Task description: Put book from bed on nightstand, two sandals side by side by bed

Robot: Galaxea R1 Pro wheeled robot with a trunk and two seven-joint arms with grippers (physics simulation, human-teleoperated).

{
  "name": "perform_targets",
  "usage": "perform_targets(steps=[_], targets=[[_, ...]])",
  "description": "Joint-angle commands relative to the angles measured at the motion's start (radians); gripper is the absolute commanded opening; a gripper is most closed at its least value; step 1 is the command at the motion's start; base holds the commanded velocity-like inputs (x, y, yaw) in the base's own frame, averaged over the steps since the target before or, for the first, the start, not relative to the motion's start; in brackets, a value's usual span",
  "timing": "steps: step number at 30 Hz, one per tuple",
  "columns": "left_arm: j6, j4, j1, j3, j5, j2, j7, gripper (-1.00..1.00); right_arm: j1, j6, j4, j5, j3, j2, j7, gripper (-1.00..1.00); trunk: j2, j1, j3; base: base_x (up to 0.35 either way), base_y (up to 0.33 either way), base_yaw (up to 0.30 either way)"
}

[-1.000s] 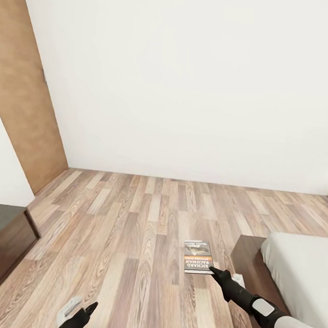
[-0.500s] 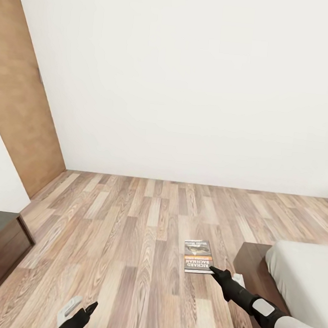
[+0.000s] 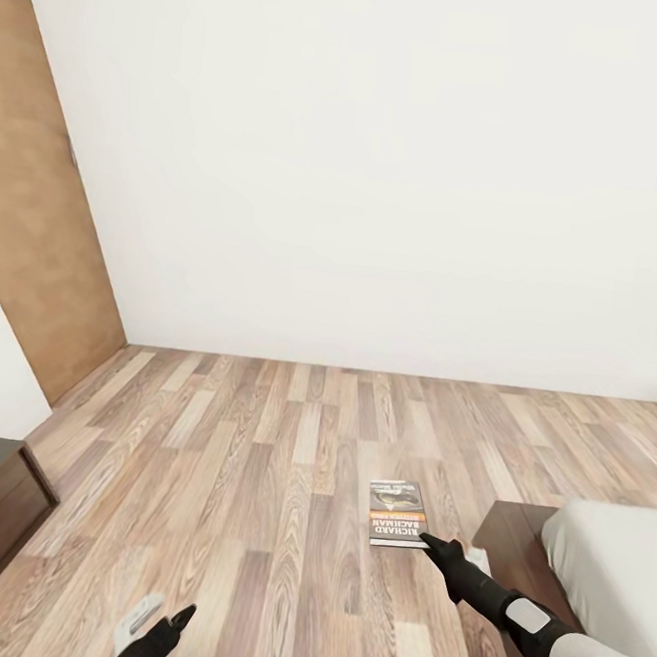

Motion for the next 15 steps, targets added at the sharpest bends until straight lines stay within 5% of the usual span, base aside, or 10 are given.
perform_targets(steps=[1, 15], targets=[[-0.004, 0.001, -0.001, -0.009, 0.006, 0.0, -0.003, 1.0, -0.002, 0.008, 0.003, -0.013, 0.002, 0.0, 0.006, -1.0, 0.0, 0.0, -0.001, 0.165, 0.025, 0.0], [-0.004, 0.001, -0.001, -0.008, 0.006, 0.0, -0.003, 1.0, -0.002, 0.009, 0.003, -0.014, 0.002, 0.0, 0.006, -1.0, 0.0, 0.0, -0.001, 0.166, 0.069, 0.0]])
